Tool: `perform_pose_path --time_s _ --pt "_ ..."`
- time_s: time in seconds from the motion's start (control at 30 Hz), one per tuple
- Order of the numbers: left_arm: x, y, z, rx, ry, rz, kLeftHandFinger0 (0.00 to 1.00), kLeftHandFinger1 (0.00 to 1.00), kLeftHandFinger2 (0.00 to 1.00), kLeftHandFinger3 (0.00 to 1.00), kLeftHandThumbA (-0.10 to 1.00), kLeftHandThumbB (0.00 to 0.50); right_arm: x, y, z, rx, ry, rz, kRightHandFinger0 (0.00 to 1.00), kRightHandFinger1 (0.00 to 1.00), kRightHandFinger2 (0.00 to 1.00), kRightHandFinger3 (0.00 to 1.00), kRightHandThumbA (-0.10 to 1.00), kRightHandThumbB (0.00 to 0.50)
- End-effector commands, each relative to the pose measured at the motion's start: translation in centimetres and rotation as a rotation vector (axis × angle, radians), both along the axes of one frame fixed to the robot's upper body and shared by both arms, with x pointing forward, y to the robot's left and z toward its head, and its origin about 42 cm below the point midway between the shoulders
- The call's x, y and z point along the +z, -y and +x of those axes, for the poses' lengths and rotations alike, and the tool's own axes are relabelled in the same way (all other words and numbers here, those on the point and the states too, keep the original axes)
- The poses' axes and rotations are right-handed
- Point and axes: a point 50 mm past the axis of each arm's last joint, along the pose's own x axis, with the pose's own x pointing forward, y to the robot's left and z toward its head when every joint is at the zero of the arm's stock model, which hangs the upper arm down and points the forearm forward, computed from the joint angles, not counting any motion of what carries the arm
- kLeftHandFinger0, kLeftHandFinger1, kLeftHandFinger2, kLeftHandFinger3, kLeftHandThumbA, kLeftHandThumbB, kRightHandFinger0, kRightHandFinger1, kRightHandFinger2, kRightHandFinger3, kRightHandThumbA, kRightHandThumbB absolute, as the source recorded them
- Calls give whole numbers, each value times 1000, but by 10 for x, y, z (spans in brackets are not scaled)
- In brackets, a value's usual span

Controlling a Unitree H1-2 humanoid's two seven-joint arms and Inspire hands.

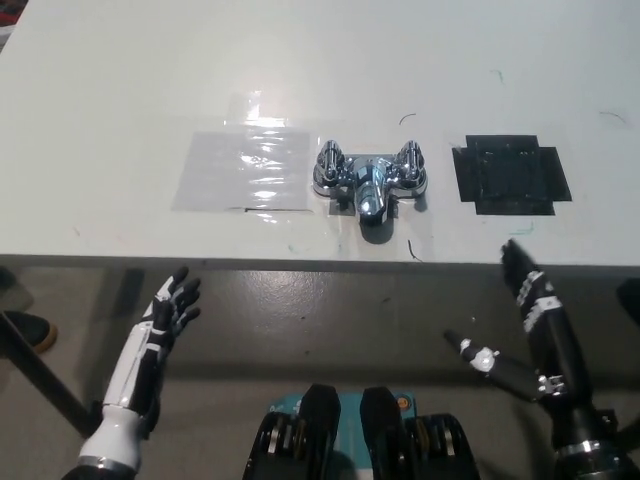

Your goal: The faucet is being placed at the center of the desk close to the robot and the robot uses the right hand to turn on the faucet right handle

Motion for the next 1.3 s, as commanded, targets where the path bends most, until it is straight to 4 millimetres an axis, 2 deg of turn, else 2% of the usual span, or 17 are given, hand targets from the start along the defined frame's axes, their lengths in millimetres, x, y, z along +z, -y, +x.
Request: perform_pose_path --time_s 0.0,0.17,0.2,0.33,0.4,0.5,0.57,0.6,0.63,0.7,0.8,0.9,0.97,1.03,1.2,1.23,1.27 --pt "15 9 8 -33 91 -1 1000 1000 1000 1000 1000 86 40 8 1 -48 180 -23 1000 1000 1000 1000 911 93" --pt "14 9 8 -34 95 -7 1000 1000 1000 1000 1000 85 70 9 5 -58 238 -42 1000 1000 1000 1000 845 68" --pt "15 9 8 -34 100 -5 1000 1000 1000 1000 1000 80 78 10 7 -66 248 -50 1000 1000 1000 1000 845 79" --pt "14 10 8 -35 107 -11 1000 1000 1000 1000 1000 85 115 15 19 -92 297 -101 1000 1000 1000 1000 892 94" --pt "15 12 7 -37 107 -20 1000 1000 1000 1000 1000 79 136 22 27 -106 301 -165 1000 1000 1000 1000 959 124" --pt "13 14 5 -32 113 -21 1000 1000 1000 1000 1000 75 173 28 44 -96 283 -275 1000 1000 1000 1000 1000 137" --pt "11 16 4 -24 110 -25 1000 1000 1000 1000 1000 88 200 29 62 -93 258 -338 1000 1000 1000 1000 1000 172" --pt "11 16 4 -23 109 -25 1000 1000 1000 1000 1000 90 204 29 65 -91 256 -343 1000 1000 1000 1000 1000 171" --pt "10 17 2 -17 107 -33 1000 1000 1000 1000 1000 102 231 31 86 -91 245 -409 1000 1000 1000 1000 1000 208" --pt "7 18 -4 -10 98 -35 1000 1000 1000 1000 1000 112 247 29 99 -80 224 -436 1000 1000 1000 1000 1000 233" --pt "4 16 -6 -2 91 -29 1000 1000 1000 1000 1000 115 280 17 130 -45 188 -508 1000 1000 1000 1000 1000 249" --pt "0 14 -10 -2 82 -21 1000 1000 1000 1000 1000 125 293 6 150 -6 152 -565 1000 1000 1000 1000 1000 245" --pt "1 11 -8 -5 91 -15 1000 1000 1000 1000 1000 108 306 -7 166 13 123 -639 1000 1000 1000 1000 1000 238" --pt "-1 9 -10 3 82 -9 1000 1000 1000 1000 1000 105 315 -20 184 49 64 -764 1000 1000 1000 1000 1000 265" --pt "-6 10 -17 -17 74 -6 1000 1000 1000 1000 1000 101 318 -47 214 109 -50 -889 1000 1000 1000 1000 1000 273" --pt "-8 11 -18 -21 71 2 1000 1000 1000 1000 1000 84 318 -56 220 112 -77 -941 1000 1000 1000 1000 1000 310" --pt "-9 12 -18 -26 71 4 1000 1000 1000 1000 1000 84 318 -63 226 114 -99 -980 1000 1000 1000 1000 1000 313"
